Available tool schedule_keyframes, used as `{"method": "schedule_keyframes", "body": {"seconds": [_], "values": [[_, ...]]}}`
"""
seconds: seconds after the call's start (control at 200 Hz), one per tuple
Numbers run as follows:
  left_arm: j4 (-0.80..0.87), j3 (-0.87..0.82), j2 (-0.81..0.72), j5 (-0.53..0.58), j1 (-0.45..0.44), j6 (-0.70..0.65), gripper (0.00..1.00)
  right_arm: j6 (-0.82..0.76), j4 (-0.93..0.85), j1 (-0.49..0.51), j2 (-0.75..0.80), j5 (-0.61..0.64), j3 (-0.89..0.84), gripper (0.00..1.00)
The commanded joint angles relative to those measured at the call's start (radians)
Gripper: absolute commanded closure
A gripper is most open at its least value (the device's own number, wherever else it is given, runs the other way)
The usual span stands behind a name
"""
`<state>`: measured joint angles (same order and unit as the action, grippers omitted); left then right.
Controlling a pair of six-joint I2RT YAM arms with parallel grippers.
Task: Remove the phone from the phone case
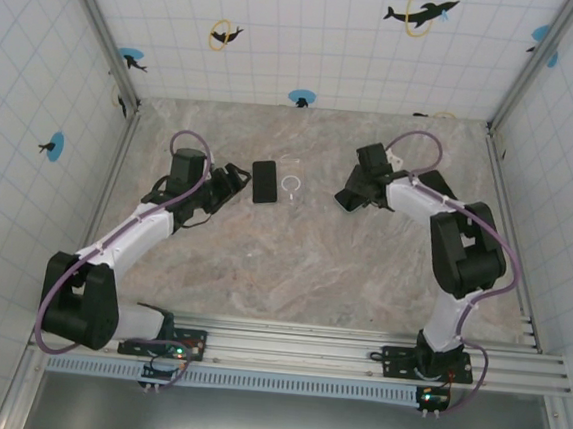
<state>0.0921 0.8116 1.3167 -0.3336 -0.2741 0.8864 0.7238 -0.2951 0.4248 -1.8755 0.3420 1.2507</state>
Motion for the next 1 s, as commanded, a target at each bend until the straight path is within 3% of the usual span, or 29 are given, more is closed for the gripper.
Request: {"method": "schedule_keyframes", "body": {"seconds": [0.0, 0.255, 0.551, 0.996], "values": [[-0.023, -0.001, 0.006, -0.019, 0.004, -0.015, 0.13, 0.057, -0.101, -0.008, -0.082, 0.006, 0.118, 0.01], [-0.026, -0.001, 0.013, -0.028, 0.003, -0.02, 0.13, 0.126, -0.258, -0.015, -0.245, -0.024, 0.33, 0.01], [-0.027, 0.001, 0.025, -0.039, 0.003, -0.026, 0.13, 0.191, -0.386, -0.003, -0.299, 0.014, 0.414, 0.01], [-0.022, 0.01, 0.033, -0.046, 0.004, -0.03, 0.13, 0.248, -0.388, -0.002, -0.36, -0.044, 0.423, 0.01]]}}
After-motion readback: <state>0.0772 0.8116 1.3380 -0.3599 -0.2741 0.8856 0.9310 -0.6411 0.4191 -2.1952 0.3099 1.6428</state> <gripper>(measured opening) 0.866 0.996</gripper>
